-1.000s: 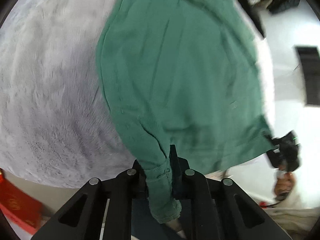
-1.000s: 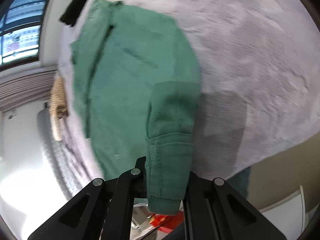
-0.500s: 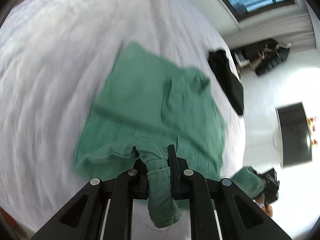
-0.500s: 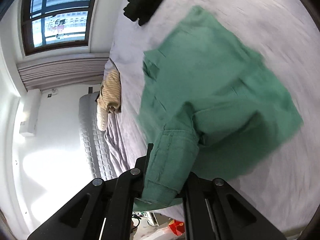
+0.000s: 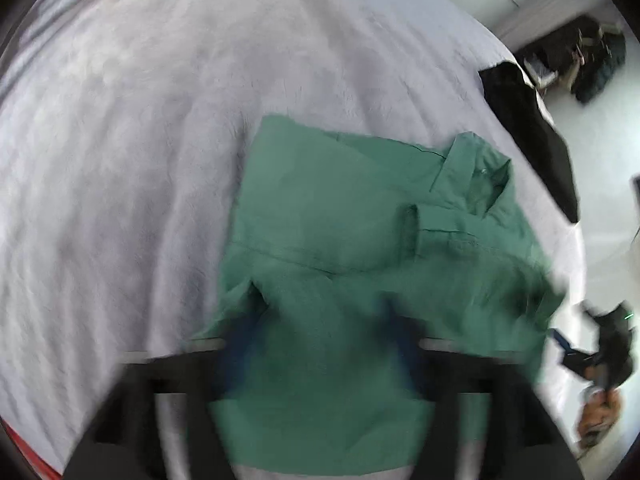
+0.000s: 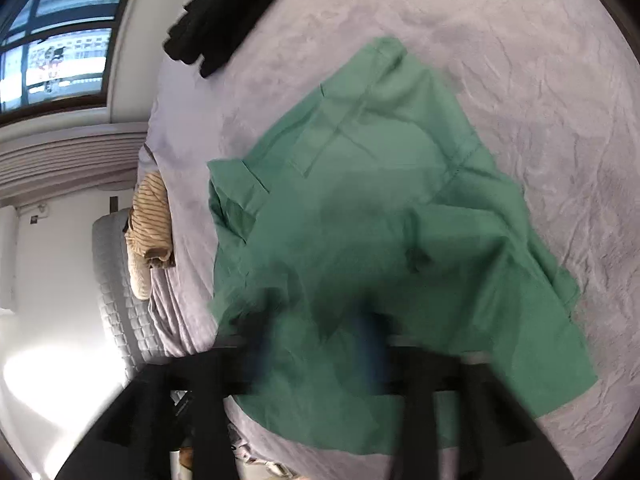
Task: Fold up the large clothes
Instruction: 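Grasp the hem with both grippers and fold it over toward the collar, then grasp the folded edge with both grippers and fold it over again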
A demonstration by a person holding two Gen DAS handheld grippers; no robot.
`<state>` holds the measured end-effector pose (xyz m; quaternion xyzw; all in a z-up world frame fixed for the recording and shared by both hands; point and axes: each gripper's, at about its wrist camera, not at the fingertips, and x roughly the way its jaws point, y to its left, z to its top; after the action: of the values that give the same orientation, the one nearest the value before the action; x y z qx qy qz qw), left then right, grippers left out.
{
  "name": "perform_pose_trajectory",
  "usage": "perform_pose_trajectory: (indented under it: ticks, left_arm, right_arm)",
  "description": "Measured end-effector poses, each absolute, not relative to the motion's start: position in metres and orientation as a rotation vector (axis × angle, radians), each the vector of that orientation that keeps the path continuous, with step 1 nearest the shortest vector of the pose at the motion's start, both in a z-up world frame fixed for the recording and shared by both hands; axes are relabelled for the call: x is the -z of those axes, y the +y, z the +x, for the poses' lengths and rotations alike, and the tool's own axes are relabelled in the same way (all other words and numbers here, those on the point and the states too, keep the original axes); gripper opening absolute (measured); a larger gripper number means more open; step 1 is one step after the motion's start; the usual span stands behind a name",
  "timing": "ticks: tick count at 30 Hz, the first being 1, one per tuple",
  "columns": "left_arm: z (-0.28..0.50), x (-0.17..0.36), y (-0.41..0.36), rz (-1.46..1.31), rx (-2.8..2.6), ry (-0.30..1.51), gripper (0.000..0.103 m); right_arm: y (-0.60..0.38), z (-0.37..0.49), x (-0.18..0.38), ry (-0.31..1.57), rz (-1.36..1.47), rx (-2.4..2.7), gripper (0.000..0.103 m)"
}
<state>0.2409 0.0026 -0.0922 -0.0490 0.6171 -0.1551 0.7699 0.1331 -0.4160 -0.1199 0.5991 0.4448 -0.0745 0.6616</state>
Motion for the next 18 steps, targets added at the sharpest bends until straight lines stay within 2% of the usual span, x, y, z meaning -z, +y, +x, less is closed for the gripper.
perform_pose_trajectory:
  ticks: [2,6,15,16,17,18]
  left_arm:
    - [0.240,0.082,0.003,-0.023,0.346,1.283,0.087]
    - [0.248,0.088,0.003,0.075,0.349,1.291,0.087]
    - [0.284,0.156,-0.011,0.115,0.309,1.362,0.086]
    - [0.285,0.158,-0.012,0.114,0.305,1.354,0.079]
    - [0.285,0.159,-0.012,0.113,0.302,1.337,0.069]
    - [0.284,0.159,-0.013,0.114,0.309,1.323,0.045]
  right_arm:
    - [-0.419,0.130,0.108,1.006,1.283,0.186,0.082]
    - [-0.420,0.141,0.101,1.131,1.032,0.275,0.082]
    - [-0.411,0.200,0.140,1.294,0.623,0.333,0.082]
    - [-0.410,0.204,0.147,1.311,0.609,0.335,0.082]
    - [-0.407,0.207,0.154,1.335,0.590,0.342,0.077]
    - [-0.404,0.208,0.156,1.346,0.573,0.345,0.058]
